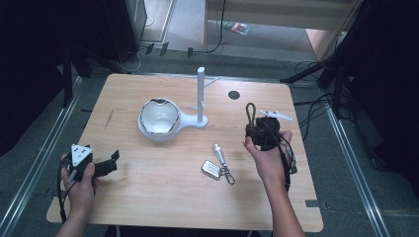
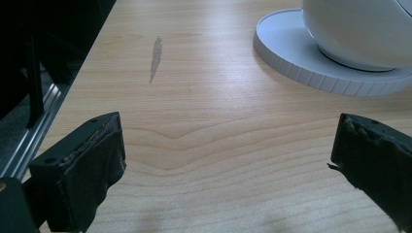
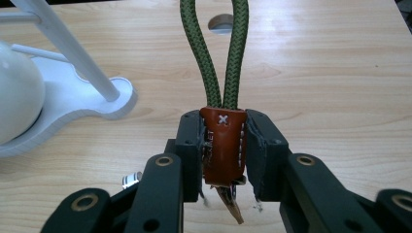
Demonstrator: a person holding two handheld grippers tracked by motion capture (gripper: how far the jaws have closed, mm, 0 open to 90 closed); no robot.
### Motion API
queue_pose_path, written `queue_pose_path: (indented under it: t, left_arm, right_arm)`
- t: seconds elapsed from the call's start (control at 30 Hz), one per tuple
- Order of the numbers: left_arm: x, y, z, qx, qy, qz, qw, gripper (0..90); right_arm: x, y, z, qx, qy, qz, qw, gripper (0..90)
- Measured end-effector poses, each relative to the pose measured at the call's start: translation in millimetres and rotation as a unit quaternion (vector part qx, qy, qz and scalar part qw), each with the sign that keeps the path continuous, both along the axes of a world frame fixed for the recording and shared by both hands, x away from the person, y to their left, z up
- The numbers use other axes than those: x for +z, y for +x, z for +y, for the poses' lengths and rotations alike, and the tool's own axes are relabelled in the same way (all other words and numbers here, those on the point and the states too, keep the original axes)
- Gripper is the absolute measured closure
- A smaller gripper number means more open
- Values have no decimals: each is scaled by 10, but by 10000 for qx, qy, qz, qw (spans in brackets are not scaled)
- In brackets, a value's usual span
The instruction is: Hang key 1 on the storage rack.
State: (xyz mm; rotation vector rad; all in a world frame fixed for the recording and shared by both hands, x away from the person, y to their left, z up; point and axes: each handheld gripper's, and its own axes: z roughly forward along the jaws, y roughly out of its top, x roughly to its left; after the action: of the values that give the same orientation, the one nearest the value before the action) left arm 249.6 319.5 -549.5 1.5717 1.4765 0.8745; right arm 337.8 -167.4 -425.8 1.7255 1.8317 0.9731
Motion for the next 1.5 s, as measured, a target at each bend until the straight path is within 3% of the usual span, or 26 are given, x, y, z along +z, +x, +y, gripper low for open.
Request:
queue_pose_path:
  t: [0.83,1.5]
  left_arm:
    - [0,1,1,-5,11,-6,10000,0]
    - [0,-1,-3,4,5,-10,10000,0]
  right_arm:
    - [86,22,227,228,190,-395,9988,708]
    - [173,134,421,503,245,-824,9950,704]
